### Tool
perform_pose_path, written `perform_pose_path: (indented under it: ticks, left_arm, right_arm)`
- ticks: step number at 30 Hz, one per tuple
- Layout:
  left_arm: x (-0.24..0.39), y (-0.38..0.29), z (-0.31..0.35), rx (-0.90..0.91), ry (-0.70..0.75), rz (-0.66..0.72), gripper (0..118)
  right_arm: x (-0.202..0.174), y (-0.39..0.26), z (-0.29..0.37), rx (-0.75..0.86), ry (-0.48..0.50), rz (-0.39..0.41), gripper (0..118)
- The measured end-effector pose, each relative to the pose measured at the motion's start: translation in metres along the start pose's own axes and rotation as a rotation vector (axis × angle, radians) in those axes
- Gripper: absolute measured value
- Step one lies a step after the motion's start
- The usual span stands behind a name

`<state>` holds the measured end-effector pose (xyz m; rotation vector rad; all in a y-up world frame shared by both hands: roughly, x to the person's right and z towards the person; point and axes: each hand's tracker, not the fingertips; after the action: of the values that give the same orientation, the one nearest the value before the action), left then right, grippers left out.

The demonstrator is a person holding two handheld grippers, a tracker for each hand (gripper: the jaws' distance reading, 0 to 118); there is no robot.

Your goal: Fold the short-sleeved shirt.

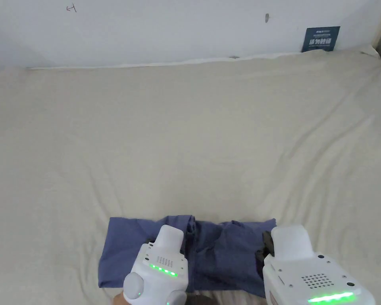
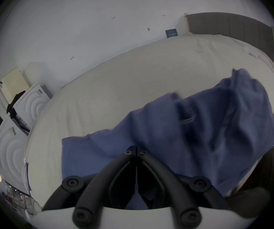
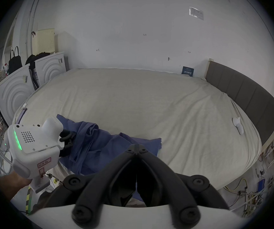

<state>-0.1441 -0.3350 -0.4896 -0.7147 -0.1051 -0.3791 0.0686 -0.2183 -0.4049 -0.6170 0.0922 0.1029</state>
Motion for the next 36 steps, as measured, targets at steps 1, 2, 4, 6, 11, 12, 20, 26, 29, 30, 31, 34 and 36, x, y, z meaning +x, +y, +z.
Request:
perform_pose_path:
  ticks: [1,2,4,6,11,12,20,26,29,30,31,34,36]
  left_arm:
    - [0.007,0.004,0.002,0.01,-0.017,-0.02,1]
    - [0.014,0.008,0.003,0.024,-0.074,-0.038,1]
    - [0.022,0.018,0.009,0.038,-0.19,-0.015,1]
    - [0.021,0.023,0.016,0.066,-0.262,0.027,1]
    - [-0.049,0.015,0.062,0.225,-0.308,0.298,1]
    - [-0.066,0.008,0.071,0.249,-0.293,0.361,1]
    - [-0.192,-0.056,0.06,0.126,-0.408,0.656,118]
    - [-0.185,-0.071,0.01,-0.04,-0.261,0.622,118]
    - [-0.185,-0.068,-0.006,-0.081,-0.274,0.618,117]
    - [-0.181,-0.068,-0.012,-0.118,-0.287,0.62,110]
    - [-0.178,-0.069,-0.012,-0.152,-0.322,0.623,97]
    - [-0.15,-0.063,-0.002,-0.141,-0.24,0.535,63]
    - [-0.147,-0.062,0.008,-0.129,-0.321,0.611,27]
  right_arm:
    - [0.001,-0.001,0.0,-0.004,-0.001,-0.006,0]
    - [0.002,-0.002,0.0,-0.005,-0.003,-0.011,0]
    - [0.002,-0.002,0.0,-0.011,-0.008,-0.014,0]
    - [0.003,0.0,0.002,-0.009,-0.011,-0.013,0]
    - [-0.002,0.005,0.005,0.014,-0.012,-0.016,0]
    - [-0.003,0.006,0.004,0.018,-0.008,-0.022,0]
    - [-0.021,0.012,-0.006,0.02,0.067,-0.035,0]
    - [-0.026,0.015,-0.008,0.022,0.075,-0.018,0]
    - [-0.023,0.015,-0.006,0.02,0.055,-0.009,0]
    - [-0.02,0.014,-0.005,0.018,0.051,-0.011,0]
    - [-0.017,0.014,-0.005,0.015,0.043,-0.014,0]
    - [-0.01,0.011,-0.006,0.008,0.02,-0.029,0]
    - [-0.008,0.01,-0.008,0.004,0.014,-0.039,0]
